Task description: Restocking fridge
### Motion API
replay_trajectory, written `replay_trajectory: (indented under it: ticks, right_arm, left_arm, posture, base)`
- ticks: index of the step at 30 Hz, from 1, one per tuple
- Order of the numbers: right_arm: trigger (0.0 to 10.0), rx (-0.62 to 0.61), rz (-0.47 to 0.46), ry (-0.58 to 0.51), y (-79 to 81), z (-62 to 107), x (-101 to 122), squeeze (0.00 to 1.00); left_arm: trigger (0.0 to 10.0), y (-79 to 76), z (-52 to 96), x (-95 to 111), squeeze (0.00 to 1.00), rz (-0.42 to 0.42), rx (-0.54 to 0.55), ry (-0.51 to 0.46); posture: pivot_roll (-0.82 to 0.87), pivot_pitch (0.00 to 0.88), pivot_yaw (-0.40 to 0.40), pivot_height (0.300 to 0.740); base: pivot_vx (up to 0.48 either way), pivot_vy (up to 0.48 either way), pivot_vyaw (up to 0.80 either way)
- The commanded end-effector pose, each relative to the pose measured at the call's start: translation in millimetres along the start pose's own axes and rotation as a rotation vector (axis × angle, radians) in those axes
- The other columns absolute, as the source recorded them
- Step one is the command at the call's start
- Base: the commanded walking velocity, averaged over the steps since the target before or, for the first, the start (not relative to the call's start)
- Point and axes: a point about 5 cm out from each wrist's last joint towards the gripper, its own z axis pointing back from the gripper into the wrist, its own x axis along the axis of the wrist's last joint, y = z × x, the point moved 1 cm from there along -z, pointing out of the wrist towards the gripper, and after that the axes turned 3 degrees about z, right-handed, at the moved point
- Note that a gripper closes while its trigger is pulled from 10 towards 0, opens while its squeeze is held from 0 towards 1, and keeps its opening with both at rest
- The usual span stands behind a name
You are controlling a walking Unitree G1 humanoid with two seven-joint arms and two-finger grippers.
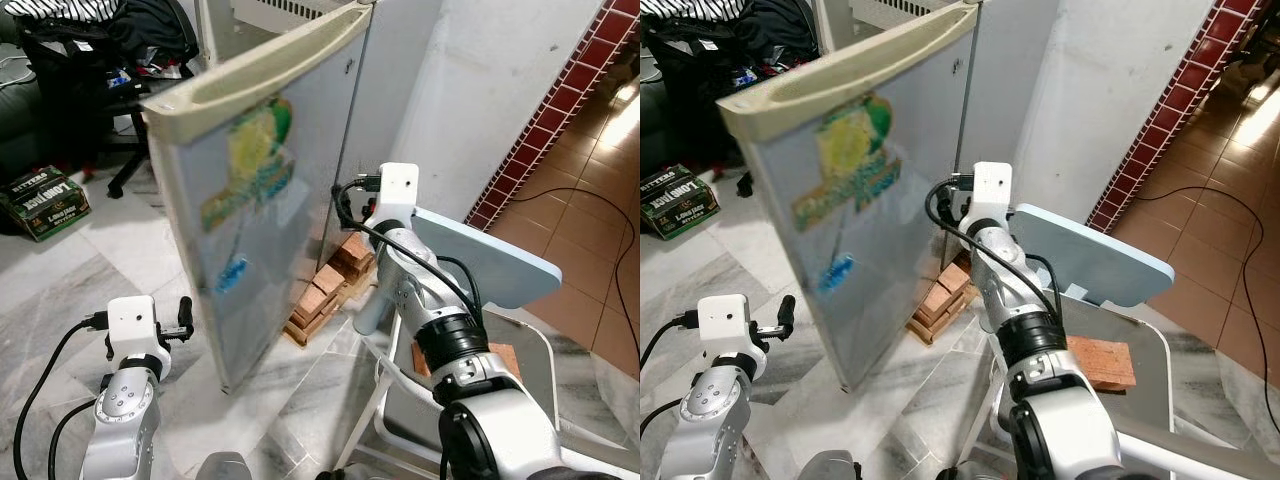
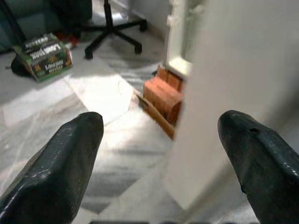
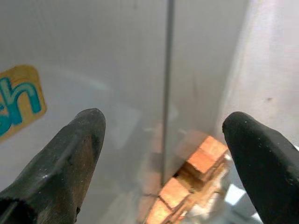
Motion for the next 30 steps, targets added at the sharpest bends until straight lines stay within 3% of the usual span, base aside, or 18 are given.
replay_trajectory:
  ticks: [1,3,9,14,21,23,24,25,26,27,29,30]
  right_arm:
    - [10.0,-0.056,0.006,-0.022,-13.8,-2.4,6.7,0.00]
    - [10.0,-0.098,0.011,-0.010,-29.7,-1.7,2.6,0.00]
    - [10.0,-0.159,0.025,0.007,-48.4,0.4,-3.0,0.00]
    - [10.0,-0.231,0.037,0.025,-58.7,0.4,-7.1,0.00]
    - [10.0,-0.246,0.021,0.011,-56.5,-2.4,-1.9,0.00]
    - [10.0,-0.188,-0.009,0.012,-42.5,-5.1,2.5,0.00]
    - [10.0,-0.098,-0.058,0.023,-27.8,-6.1,4.0,0.00]
    - [10.0,0.072,-0.141,0.017,-1.9,-5.2,9.3,0.00]
    - [10.0,0.548,-0.382,-0.003,62.8,15.9,31.3,0.00]
    - [10.0,0.548,-0.382,-0.003,62.8,15.9,31.3,0.00]
    - [10.0,0.994,-0.550,-0.035,102.4,60.9,59.7,0.00]
    - [10.0,1.209,-0.551,-0.077,109.8,90.5,73.8,0.00]
  left_arm:
    - [10.0,-1.5,-0.8,-2.5,0.00,0.006,-0.012,0.023]
    - [10.0,-3.6,-0.7,-2.6,0.00,-0.001,-0.032,0.027]
    - [10.0,-3.6,-2.5,-6.4,0.00,-0.015,-0.030,0.064]
    - [10.0,2.5,-3.5,-16.4,0.00,-0.031,0.007,0.153]
    - [10.0,3.9,-3.9,-20.4,0.00,-0.025,0.006,0.185]
    - [10.0,3.0,-4.9,-20.1,0.00,-0.031,-0.002,0.187]
    - [10.0,2.7,-5.4,-20.0,0.00,-0.035,-0.006,0.188]
    - [10.0,2.6,-5.7,-19.9,0.00,-0.036,-0.008,0.190]
    - [10.0,2.6,-6.6,-19.3,0.00,-0.039,-0.009,0.191]
    - [10.0,2.6,-6.6,-19.3,0.00,-0.039,-0.009,0.191]
    - [10.0,2.6,-7.4,-18.7,0.00,-0.039,-0.012,0.194]
    - [10.0,2.2,-7.9,-18.4,0.00,-0.040,-0.017,0.194]
  posture:
    - [0.21,0.000,-0.082,0.740]
    - [0.21,0.000,-0.080,0.740]
    - [0.20,0.000,-0.073,0.740]
    - [0.21,0.000,-0.070,0.740]
    - [0.20,0.000,-0.067,0.740]
    - [0.20,0.000,-0.065,0.740]
    - [0.20,0.000,-0.064,0.740]
    - [0.20,0.000,-0.065,0.740]
    - [0.20,0.000,-0.064,0.740]
    - [0.20,0.000,-0.064,0.740]
    - [0.20,0.000,-0.063,0.740]
    - [0.20,0.000,-0.066,0.740]
  base:
    - [0.000,0.000,0.00]
    - [0.000,0.000,0.00]
    - [0.000,0.000,0.00]
    - [0.000,0.000,0.00]
    - [0.000,0.000,0.00]
    - [0.000,0.000,0.00]
    - [0.000,0.000,0.00]
    - [0.000,0.000,0.00]
    - [0.000,0.000,0.00]
    - [0.000,0.000,0.00]
    - [0.000,0.000,0.00]
    - [0.000,0.000,0.00]
